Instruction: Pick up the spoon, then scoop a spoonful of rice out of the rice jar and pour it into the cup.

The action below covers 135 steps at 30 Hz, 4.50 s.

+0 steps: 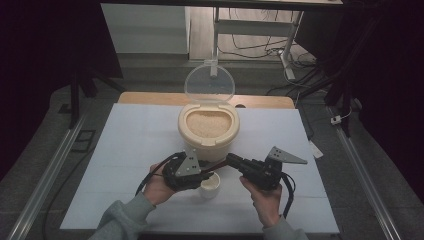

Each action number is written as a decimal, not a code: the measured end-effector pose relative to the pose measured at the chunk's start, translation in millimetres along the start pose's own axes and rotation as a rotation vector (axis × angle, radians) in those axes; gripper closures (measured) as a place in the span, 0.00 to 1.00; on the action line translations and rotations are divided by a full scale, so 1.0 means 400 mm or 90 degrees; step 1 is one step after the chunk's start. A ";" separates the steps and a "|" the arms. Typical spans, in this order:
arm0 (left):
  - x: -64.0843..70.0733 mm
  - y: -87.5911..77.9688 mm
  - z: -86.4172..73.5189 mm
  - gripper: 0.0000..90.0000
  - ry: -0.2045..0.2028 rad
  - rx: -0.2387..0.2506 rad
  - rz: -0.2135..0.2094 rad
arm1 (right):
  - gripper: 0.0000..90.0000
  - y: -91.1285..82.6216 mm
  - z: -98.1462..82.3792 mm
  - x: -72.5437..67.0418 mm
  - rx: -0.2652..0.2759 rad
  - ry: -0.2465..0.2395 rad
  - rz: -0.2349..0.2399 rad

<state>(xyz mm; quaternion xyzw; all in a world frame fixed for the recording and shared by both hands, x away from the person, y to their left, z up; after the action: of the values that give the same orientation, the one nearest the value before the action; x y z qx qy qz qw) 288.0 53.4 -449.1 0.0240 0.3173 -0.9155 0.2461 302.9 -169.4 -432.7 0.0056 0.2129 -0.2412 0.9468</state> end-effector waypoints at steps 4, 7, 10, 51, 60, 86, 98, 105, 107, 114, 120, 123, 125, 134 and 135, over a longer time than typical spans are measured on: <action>-0.004 -0.031 -0.012 0.44 -0.025 0.019 0.022 | 0.92 -0.012 0.008 0.004 0.012 -0.004 -0.002; -0.010 -0.058 -0.027 0.34 -0.051 0.033 0.029 | 0.92 -0.025 0.017 0.013 0.026 -0.003 -0.001; -0.016 -0.083 -0.055 0.31 -0.072 0.037 0.042 | 0.92 -0.035 0.023 0.016 0.032 -0.005 -0.004; -0.082 -0.186 -0.382 0.25 -0.271 -0.036 0.102 | 0.92 -0.139 0.108 0.035 0.127 -0.030 -0.025; -0.083 -0.182 -0.381 0.25 -0.271 -0.043 0.098 | 0.92 -0.149 0.151 0.034 0.164 -0.031 -0.020; -0.086 -0.180 -0.384 0.25 -0.273 -0.049 0.086 | 0.92 -0.049 0.275 0.117 0.151 -0.065 -0.146; -0.087 -0.179 -0.386 0.25 -0.273 -0.053 0.082 | 0.92 -0.004 0.279 0.128 0.099 -0.126 -0.213; -0.087 -0.178 -0.387 0.25 -0.272 -0.056 0.081 | 0.92 0.036 0.283 0.123 0.064 -0.175 -0.245; -0.088 -0.178 -0.388 0.25 -0.272 -0.056 0.080 | 0.92 0.046 0.282 0.124 0.058 -0.186 -0.259; -0.088 -0.177 -0.389 0.25 -0.272 -0.057 0.080 | 0.92 0.082 0.261 0.128 0.011 -0.217 -0.285; -0.086 -0.176 -0.388 0.25 -0.270 -0.058 0.079 | 0.92 0.101 0.232 0.147 -0.008 -0.159 -0.272; -0.086 -0.176 -0.388 0.25 -0.269 -0.058 0.079 | 0.92 0.096 0.224 0.165 -0.002 -0.113 -0.265; -0.087 -0.175 -0.388 0.25 -0.270 -0.059 0.079 | 0.92 0.091 0.220 0.177 0.002 -0.089 -0.260; -0.086 -0.174 -0.388 0.25 -0.266 -0.061 0.077 | 0.92 0.083 0.194 0.227 0.027 0.044 -0.230; -0.086 -0.174 -0.388 0.25 -0.266 -0.061 0.077 | 0.92 0.082 0.192 0.230 0.028 0.056 -0.228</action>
<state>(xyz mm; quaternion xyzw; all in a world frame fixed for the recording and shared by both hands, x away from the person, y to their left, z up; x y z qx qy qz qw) 268.4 207.7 -526.2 -0.1591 0.3002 -0.8680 0.3622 421.7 -190.7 -403.1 -0.0010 0.2463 -0.4101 0.8781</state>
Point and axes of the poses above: each handheld gripper's, and its own axes: y roughly forward along the jaws, z roughly out of its top, x roughly to its right, the point moved 3 cm from there along y, roughly forward along the jaws, and after that the axes turned 1 degree about x, right-handed, at the moved point
